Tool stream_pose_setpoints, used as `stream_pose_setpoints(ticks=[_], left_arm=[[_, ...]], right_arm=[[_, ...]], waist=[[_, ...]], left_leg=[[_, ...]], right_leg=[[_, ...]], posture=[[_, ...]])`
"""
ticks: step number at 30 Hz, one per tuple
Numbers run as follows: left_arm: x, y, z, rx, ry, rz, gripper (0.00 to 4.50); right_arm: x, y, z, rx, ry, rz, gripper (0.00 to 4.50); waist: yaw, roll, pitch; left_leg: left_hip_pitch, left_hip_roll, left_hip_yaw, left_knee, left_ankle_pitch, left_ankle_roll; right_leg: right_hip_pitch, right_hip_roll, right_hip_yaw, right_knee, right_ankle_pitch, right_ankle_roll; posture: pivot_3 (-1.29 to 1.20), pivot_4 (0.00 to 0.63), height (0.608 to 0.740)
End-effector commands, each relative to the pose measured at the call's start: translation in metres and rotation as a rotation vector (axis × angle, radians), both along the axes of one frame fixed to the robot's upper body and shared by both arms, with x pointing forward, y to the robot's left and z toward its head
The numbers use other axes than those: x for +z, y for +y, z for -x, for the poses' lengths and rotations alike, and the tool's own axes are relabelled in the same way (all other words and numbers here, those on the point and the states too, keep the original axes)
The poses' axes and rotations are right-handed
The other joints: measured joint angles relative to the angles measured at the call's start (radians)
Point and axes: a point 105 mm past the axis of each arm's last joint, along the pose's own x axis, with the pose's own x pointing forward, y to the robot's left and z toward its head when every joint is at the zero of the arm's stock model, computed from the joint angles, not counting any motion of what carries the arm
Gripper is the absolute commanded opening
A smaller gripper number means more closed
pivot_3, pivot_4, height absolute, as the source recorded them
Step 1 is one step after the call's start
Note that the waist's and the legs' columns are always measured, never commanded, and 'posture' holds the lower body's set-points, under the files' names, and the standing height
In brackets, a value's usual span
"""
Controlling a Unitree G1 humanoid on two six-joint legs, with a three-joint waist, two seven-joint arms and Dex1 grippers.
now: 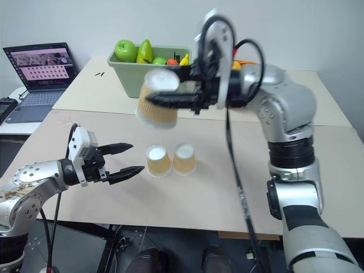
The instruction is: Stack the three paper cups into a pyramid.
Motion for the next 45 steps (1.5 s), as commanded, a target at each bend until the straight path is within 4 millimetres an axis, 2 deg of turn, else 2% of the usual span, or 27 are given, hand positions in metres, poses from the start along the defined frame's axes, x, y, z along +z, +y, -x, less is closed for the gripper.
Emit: stream_pose_setpoints(ticks=[1, 4, 12, 25, 27, 28, 29, 34, 40, 43, 45], left_arm=[[0.013, -0.002, 0.005, -0.007, -0.062, 0.0, 4.5], [0.013, -0.002, 0.006, -0.003, -0.062, 0.001, 4.5], [0.017, -0.004, 0.009, 0.008, -0.066, 0.002, 4.5], [0.02, -0.003, 0.009, 0.025, -0.072, 0.0, 4.5], [0.02, -0.003, 0.009, 0.026, -0.073, 0.0, 4.5], [0.02, -0.003, 0.009, 0.027, -0.073, 0.001, 4.5], [0.02, -0.003, 0.009, 0.027, -0.074, 0.001, 4.5], [0.02, -0.004, 0.009, 0.027, -0.072, 0.002, 4.5], [0.02, -0.004, 0.006, 0.032, -0.074, 0.009, 4.5], [0.021, -0.003, 0.005, 0.044, -0.078, 0.02, 4.5], [0.021, 0.002, 0.004, 0.077, -0.078, 0.041, 4.5]], right_arm=[[-0.005, 0.001, 0.004, 0.034, -0.035, 0.023, 2.77], [-0.021, 0.0, -0.007, 0.012, -0.047, 0.068, 2.77], [-0.043, -0.005, -0.029, -0.038, -0.06, 0.119, 2.77], [-0.061, -0.008, -0.04, -0.064, -0.03, 0.132, 2.77], [-0.062, -0.01, -0.042, -0.072, -0.027, 0.132, 3.81], [-0.062, -0.01, -0.042, -0.073, -0.026, 0.131, 3.99], [-0.062, -0.01, -0.042, -0.072, -0.025, 0.132, 4.41], [-0.061, -0.011, -0.042, -0.078, -0.032, 0.126, 4.46], [-0.004, -0.026, -0.021, -0.004, -0.024, -0.03, 4.46], [0.027, -0.042, -0.003, 0.054, -0.002, -0.132, 4.46], [0.054, -0.06, 0.006, 0.065, 0.028, -0.255, 4.46]], waist=[[0.003, 0.0, 0.0], [0.002, 0.0, 0.0], [-0.006, 0.0, 0.0], [-0.01, 0.0, 0.0], [-0.01, 0.0, 0.0], [-0.01, 0.0, 0.0], [-0.01, 0.0, 0.0], [-0.011, 0.0, 0.0], [-0.009, 0.0, 0.0], [-0.008, 0.0, 0.0], [-0.008, 0.0, 0.0]], left_leg=[[0.0, 0.0, 0.0, 0.0, 0.0, 0.0], [0.0, 0.0, 0.0, 0.0, 0.0, 0.0], [0.0, 0.0, 0.0, 0.0, 0.0, 0.0], [0.0, 0.0, 0.0, 0.0, 0.0, 0.0], [0.0, 0.0, 0.0, 0.0, 0.0, 0.0], [0.0, 0.0, 0.0, 0.0, 0.0, 0.0], [0.0, 0.0, 0.0, 0.0, 0.0, 0.0], [0.0, 0.0, 0.0, 0.0, 0.0, 0.0], [-0.001, 0.0, 0.0, 0.0, 0.0, 0.0], [-0.001, 0.0, -0.001, 0.0, 0.0, 0.0], [-0.001, 0.0, -0.001, -0.001, 0.0, 0.0]], right_leg=[[0.0, 0.0, 0.0, 0.0, 0.0, 0.0], [0.0, 0.0, 0.0, 0.0, 0.0, 0.0], [-0.001, 0.001, 0.0, 0.0, 0.0, 0.0], [-0.001, 0.001, 0.0, 0.0, 0.0, 0.0], [-0.001, 0.001, 0.0, 0.0, 0.0, 0.0], [-0.001, 0.001, 0.0, 0.0, 0.0, 0.0], [-0.001, 0.001, 0.0, 0.0, 0.0, 0.0], [-0.001, 0.001, 0.0, 0.0, 0.0, 0.0], [-0.001, 0.001, -0.001, 0.0, 0.0, 0.0], [-0.001, 0.001, -0.001, 0.0, 0.0, 0.0], [-0.001, 0.001, -0.001, -0.001, 0.0, 0.0]], posture=[[0.0, 0.15, 0.708], [0.0, 0.15, 0.708], [0.0, 0.15, 0.708], [0.0, 0.15, 0.708], [0.0, 0.15, 0.708], [0.0, 0.15, 0.708], [0.0, 0.15, 0.708], [0.0, 0.15, 0.708], [0.0, 0.15, 0.708], [0.0, 0.15, 0.708], [0.0, 0.15, 0.708]])
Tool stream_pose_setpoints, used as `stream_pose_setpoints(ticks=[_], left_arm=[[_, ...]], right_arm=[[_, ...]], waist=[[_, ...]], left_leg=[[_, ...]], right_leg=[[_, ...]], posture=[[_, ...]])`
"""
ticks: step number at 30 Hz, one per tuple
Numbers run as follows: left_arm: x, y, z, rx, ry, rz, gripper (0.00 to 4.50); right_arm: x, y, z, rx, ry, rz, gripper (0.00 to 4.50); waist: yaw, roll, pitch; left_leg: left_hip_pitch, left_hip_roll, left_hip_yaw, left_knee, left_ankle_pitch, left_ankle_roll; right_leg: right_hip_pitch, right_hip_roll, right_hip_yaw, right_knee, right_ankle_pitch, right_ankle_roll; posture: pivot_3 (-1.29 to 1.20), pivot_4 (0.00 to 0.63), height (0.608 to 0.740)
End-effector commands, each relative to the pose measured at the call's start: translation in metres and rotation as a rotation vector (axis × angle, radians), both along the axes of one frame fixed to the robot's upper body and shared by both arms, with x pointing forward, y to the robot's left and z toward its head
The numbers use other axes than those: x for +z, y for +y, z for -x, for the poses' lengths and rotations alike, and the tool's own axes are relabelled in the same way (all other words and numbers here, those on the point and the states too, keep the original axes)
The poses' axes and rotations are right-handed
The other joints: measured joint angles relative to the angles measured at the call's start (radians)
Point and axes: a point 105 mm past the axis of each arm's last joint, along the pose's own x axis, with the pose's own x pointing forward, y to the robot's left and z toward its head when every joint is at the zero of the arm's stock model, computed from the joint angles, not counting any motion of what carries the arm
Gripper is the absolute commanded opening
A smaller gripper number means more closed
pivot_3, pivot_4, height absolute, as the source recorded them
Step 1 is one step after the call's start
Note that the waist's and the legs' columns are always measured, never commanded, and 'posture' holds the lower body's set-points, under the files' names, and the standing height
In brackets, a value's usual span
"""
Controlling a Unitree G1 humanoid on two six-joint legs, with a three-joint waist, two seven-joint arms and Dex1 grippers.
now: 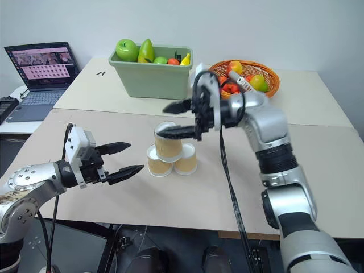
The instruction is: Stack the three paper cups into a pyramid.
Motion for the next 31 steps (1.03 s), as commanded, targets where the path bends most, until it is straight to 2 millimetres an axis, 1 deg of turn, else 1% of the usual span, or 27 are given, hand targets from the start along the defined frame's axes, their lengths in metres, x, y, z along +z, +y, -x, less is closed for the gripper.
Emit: stream_pose_setpoints(ticks=[1, 2, 3, 4, 5, 7, 8, 9, 11, 12, 13, 15, 16, 19, 21, 22, 25, 28, 31], left_arm=[[0.012, 0.006, -0.002, 0.046, -0.053, 0.038, 4.5], [0.011, 0.012, -0.005, 0.092, -0.053, 0.058, 4.5], [0.009, 0.019, -0.009, 0.145, -0.056, 0.076, 4.5], [0.006, 0.027, -0.013, 0.205, -0.06, 0.091, 4.5], [0.003, 0.036, -0.017, 0.273, -0.065, 0.102, 4.5], [-0.004, 0.054, -0.025, 0.417, -0.082, 0.125, 4.5], [-0.009, 0.065, -0.03, 0.508, -0.09, 0.131, 4.5], [-0.013, 0.074, -0.033, 0.58, -0.098, 0.14, 4.5], [-0.016, 0.086, -0.036, 0.691, -0.124, 0.167, 4.5], [-0.019, 0.094, -0.039, 0.763, -0.139, 0.179, 4.5], [-0.021, 0.101, -0.041, 0.823, -0.15, 0.189, 4.5], [-0.025, 0.117, -0.047, 0.966, -0.181, 0.213, 4.5], [-0.027, 0.124, -0.051, 1.031, -0.198, 0.211, 4.5], [-0.033, 0.14, -0.064, 1.184, -0.224, 0.248, 4.5], [-0.039, 0.143, -0.073, 1.228, -0.225, 0.261, 4.5], [-0.041, 0.143, -0.076, 1.234, -0.228, 0.263, 4.5], [-0.042, 0.148, -0.081, 1.27, -0.254, 0.269, 4.5], [-0.041, 0.152, -0.085, 1.291, -0.276, 0.27, 4.5], [-0.038, 0.154, -0.086, 1.305, -0.293, 0.278, 4.5]], right_arm=[[0.055, -0.029, 0.025, 0.054, -0.003, -0.215, 4.46], [0.064, -0.038, 0.019, -0.014, 0.005, -0.271, 4.46], [0.068, -0.046, 0.007, -0.113, 0.021, -0.313, 4.46], [0.066, -0.054, -0.008, -0.23, 0.041, -0.341, 4.46], [0.059, -0.063, -0.024, -0.368, 0.044, -0.341, 4.46], [0.024, -0.085, -0.06, -0.697, 0.036, -0.254, 4.46], [0.0, -0.099, -0.075, -0.855, 0.011, -0.166, 4.46], [-0.021, -0.111, -0.083, -0.964, -0.001, -0.098, 4.46], [-0.055, -0.128, -0.092, -1.117, 0.005, -0.026, 4.46], [-0.077, -0.136, -0.096, -1.195, -0.004, 0.037, 4.46], [-0.094, -0.142, -0.098, -1.253, -0.011, 0.086, 4.46], [-0.122, -0.154, -0.101, -1.369, -0.009, 0.133, 4.46], [-0.131, -0.158, -0.102, -1.424, -0.01, 0.124, 4.46], [-0.137, -0.166, -0.1, -1.549, -0.078, 0.006, 4.46], [-0.15, -0.168, -0.093, -1.601, -0.087, -0.037, 4.46], [-0.157, -0.169, -0.09, -1.623, -0.083, -0.033, 4.46], [-0.169, -0.171, -0.087, -1.652, -0.07, -0.02, 4.46], [-0.174, -0.171, -0.086, -1.656, -0.046, -0.026, 4.46], [-0.175, -0.17, -0.085, -1.654, -0.06, -0.014, 4.46]], waist=[[0.0, 0.0, 0.0], [0.0, 0.0, 0.0], [0.0, 0.0, 0.0], [0.0, 0.0, 0.0], [0.0, 0.0, 0.0], [-0.003, -0.001, -0.001], [-0.003, -0.002, -0.001], [-0.003, -0.003, -0.002], [0.002, -0.004, -0.003], [0.003, -0.004, -0.003], [0.003, -0.003, -0.002], [0.004, -0.003, -0.002], [0.004, -0.003, -0.002], [0.001, -0.003, -0.002], [0.0, -0.004, -0.003], [0.001, -0.004, -0.003], [-0.002, -0.004, -0.003], [-0.004, -0.004, -0.003], [-0.005, -0.004, -0.003]], left_leg=[[0.0, 0.0, 0.0, 0.0, 0.0, 0.0], [0.0, 0.0, 0.0, 0.0, 0.0, 0.0], [0.0, 0.0, 0.0, 0.0, 0.0, 0.0], [0.001, 0.0, 0.0, 0.0, 0.0, 0.0], [0.002, 0.0, 0.0, -0.001, 0.0, 0.0], [0.004, 0.0, 0.002, -0.001, 0.0, 0.0], [0.006, 0.0, 0.002, -0.002, 0.0, 0.0], [0.006, 0.0, 0.002, -0.002, 0.0, 0.0], [0.005, -0.001, 0.002, -0.003, 0.0, -0.001], [0.003, -0.001, 0.003, -0.003, 0.001, -0.001], [0.003, -0.002, 0.003, -0.003, 0.001, 0.0], [0.002, -0.003, 0.004, -0.004, 0.001, 0.0], [0.001, -0.003, 0.005, -0.003, 0.001, 0.0], [0.003, -0.003, 0.008, -0.003, 0.003, -0.001], [0.004, -0.003, 0.009, -0.003, 0.004, -0.001], [0.005, -0.003, 0.009, -0.003, 0.004, -0.002], [0.004, -0.002, 0.011, -0.003, 0.004, -0.002], [0.004, -0.002, 0.011, -0.003, 0.004, -0.001], [0.004, -0.002, 0.011, -0.003, 0.004, -0.002]], right_leg=[[0.0, 0.0, 0.0, 0.0, 0.0, 0.0], [0.0, 0.0, 0.0, 0.0, 0.0, 0.0], [0.001, 0.0, 0.0, 0.0, 0.0, 0.0], [0.001, 0.0, 0.0, 0.0, 0.0, 0.0], [0.002, 0.0, 0.001, 0.0, 0.0, 0.0], [0.002, -0.001, 0.002, 0.0, 0.0, 0.0], [0.003, -0.001, 0.002, 0.0, 0.0, 0.0], [0.003, -0.001, 0.002, 0.0, 0.0, 0.0], [0.003, -0.002, 0.002, 0.0, 0.0, 0.0], [0.001, -0.003, 0.002, 0.001, 0.0, 0.0], [0.0, -0.004, 0.002, 0.002, 0.0, 0.0], [-0.002, -0.005, 0.001, 0.002, 0.0, 0.0], [-0.001, -0.005, 0.001, 0.002, 0.0, 0.0], [0.0, -0.004, 0.0, 0.0, 0.0, 0.0], [0.001, -0.004, 0.0, -0.001, 0.0, 0.0], [0.002, -0.004, 0.0, -0.001, 0.0, 0.0], [0.001, -0.005, 0.001, 0.001, 0.0, 0.0], [0.0, -0.004, 0.0, 0.001, 0.0, 0.0], [0.001, -0.004, 0.0, 0.0, 0.0, 0.0]], posture=[[0.0, 0.15, 0.708], [0.0, 0.15, 0.708], [0.0, 0.15, 0.708], [0.0, 0.15, 0.708], [0.0, 0.15, 0.708], [0.0, 0.15, 0.708], [0.0, 0.15, 0.708], [0.0, 0.15, 0.708], [0.0, 0.15, 0.708], [0.0, 0.15, 0.708], [0.0, 0.15, 0.708], [0.0, 0.15, 0.708], [0.0, 0.15, 0.708], [0.0, 0.15, 0.708], [0.0, 0.15, 0.708], [0.0, 0.15, 0.708], [0.0, 0.15, 0.708], [0.0, 0.15, 0.708], [0.0, 0.15, 0.708]])
